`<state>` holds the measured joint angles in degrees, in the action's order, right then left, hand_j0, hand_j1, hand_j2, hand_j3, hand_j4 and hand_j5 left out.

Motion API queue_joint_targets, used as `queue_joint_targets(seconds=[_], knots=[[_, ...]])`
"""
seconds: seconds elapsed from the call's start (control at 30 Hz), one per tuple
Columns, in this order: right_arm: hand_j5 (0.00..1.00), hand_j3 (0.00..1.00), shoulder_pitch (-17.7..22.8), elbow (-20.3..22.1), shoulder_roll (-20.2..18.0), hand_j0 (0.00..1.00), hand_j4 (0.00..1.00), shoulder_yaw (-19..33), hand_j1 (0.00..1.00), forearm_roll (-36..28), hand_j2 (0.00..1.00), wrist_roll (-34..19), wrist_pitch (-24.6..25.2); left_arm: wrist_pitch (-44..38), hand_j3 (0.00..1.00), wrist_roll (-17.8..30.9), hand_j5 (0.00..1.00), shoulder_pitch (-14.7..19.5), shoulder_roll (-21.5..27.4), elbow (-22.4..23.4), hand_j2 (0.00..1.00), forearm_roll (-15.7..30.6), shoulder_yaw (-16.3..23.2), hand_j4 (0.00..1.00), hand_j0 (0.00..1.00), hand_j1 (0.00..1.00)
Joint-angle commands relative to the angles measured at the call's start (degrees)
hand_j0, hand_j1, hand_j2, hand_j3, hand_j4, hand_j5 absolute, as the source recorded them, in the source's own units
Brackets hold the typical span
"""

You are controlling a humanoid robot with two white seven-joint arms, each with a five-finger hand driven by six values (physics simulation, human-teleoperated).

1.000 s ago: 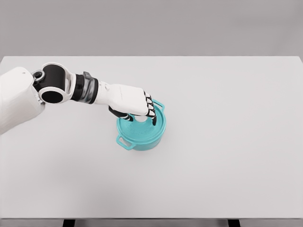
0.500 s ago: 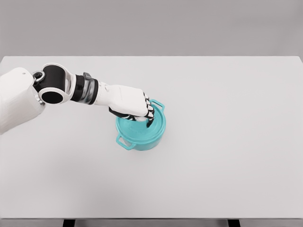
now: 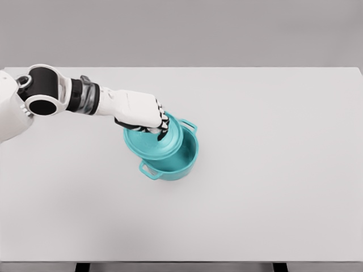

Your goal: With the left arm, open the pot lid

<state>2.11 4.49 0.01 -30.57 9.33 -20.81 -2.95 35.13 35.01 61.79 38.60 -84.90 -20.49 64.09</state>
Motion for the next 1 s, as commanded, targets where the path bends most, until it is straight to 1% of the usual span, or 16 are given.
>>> queue_joint_targets(seconds=[0.0, 0.23, 0.33, 0.37, 0.5, 0.6, 0.7, 0.8, 0.83, 0.9, 0.93, 0.97], knots=[[1.00, 1.00, 0.00, -0.01, -0.01, 1.00, 1.00, -0.01, 1.00, -0.01, 1.00, -0.02, -0.04, -0.13, 0.48, -0.01, 0.48, 0.00, 1.83, 0.00, 0.48, 0.27, -0.28, 0.48, 0.48, 0.48], [1.00, 1.00, 0.00, -0.01, -0.01, 1.00, 1.00, -0.01, 1.00, -0.01, 1.00, -0.02, -0.04, -0.13, 0.48, -0.01, 0.48, 0.00, 7.98, 0.53, 0.48, 0.45, -0.98, 0.48, 0.48, 0.48], [1.00, 1.00, 0.00, -0.01, -0.01, 1.00, 1.00, -0.01, 1.00, -0.01, 1.00, -0.02, -0.04, -0.13, 0.48, -0.01, 0.48, 0.00, 8.95, 3.34, 0.48, 0.45, -2.12, 0.48, 0.48, 0.48], [1.00, 1.00, 0.00, -0.01, -0.01, 1.00, 1.00, -0.01, 1.00, -0.01, 1.00, -0.02, -0.04, -0.13, 0.48, -0.01, 0.48, 0.00, 9.13, 5.09, 0.48, 0.36, -2.65, 0.48, 0.48, 0.48], [1.00, 1.00, 0.00, -0.01, -0.01, 1.00, 1.00, -0.01, 1.00, -0.01, 1.00, -0.02, 0.05, -0.13, 0.48, -0.01, 0.48, -0.26, 9.13, 9.66, 0.48, 0.36, -3.18, 0.48, 0.48, 0.48], [1.00, 1.00, 0.00, -0.01, -0.01, 1.00, 1.00, -0.01, 1.00, -0.01, 1.00, -0.02, -0.04, -0.13, 0.50, -0.01, 0.50, -0.44, 9.13, 10.28, 0.50, 0.36, -3.18, 0.50, 0.50, 0.50], [1.00, 1.00, 0.00, -0.01, -0.01, 1.00, 1.00, -0.01, 1.00, -0.01, 1.00, -0.02, 0.05, -0.13, 0.61, -0.01, 0.61, -0.53, 9.13, 10.37, 0.61, 0.36, -3.18, 0.61, 0.61, 0.61], [1.00, 1.00, 0.00, -0.01, -0.01, 1.00, 1.00, -0.01, 1.00, -0.01, 1.00, -0.02, -0.04, -0.13, 0.86, -0.01, 0.86, -0.62, 8.95, 13.01, 0.86, 0.36, -3.35, 0.86, 0.86, 0.86], [1.00, 1.00, 0.00, -0.01, -0.01, 1.00, 1.00, -0.01, 1.00, -0.01, 1.00, -0.02, -0.04, -0.13, 0.89, -0.01, 0.89, -0.62, 8.95, 13.45, 0.89, 0.36, -3.44, 0.89, 0.89, 0.89], [1.00, 1.00, 0.00, -0.01, -0.01, 1.00, 1.00, -0.01, 1.00, -0.01, 1.00, -0.02, -0.04, -0.13, 0.98, -0.01, 0.98, -0.62, 8.95, 13.53, 0.98, 0.36, -3.44, 0.98, 0.98, 0.98], [1.00, 1.00, 0.00, -0.01, -0.01, 1.00, 1.00, -0.01, 1.00, -0.01, 1.00, -0.02, -0.04, -0.13, 1.00, -0.01, 1.00, -0.62, 8.95, 13.53, 1.00, 0.36, -3.44, 1.00, 1.00, 1.00], [1.00, 1.00, 0.00, -0.01, -0.01, 1.00, 1.00, -0.01, 1.00, -0.01, 1.00, -0.02, -0.04, -0.13, 1.00, -0.01, 1.00, -0.62, 8.95, 13.53, 1.00, 0.36, -3.44, 1.00, 1.00, 1.00]])
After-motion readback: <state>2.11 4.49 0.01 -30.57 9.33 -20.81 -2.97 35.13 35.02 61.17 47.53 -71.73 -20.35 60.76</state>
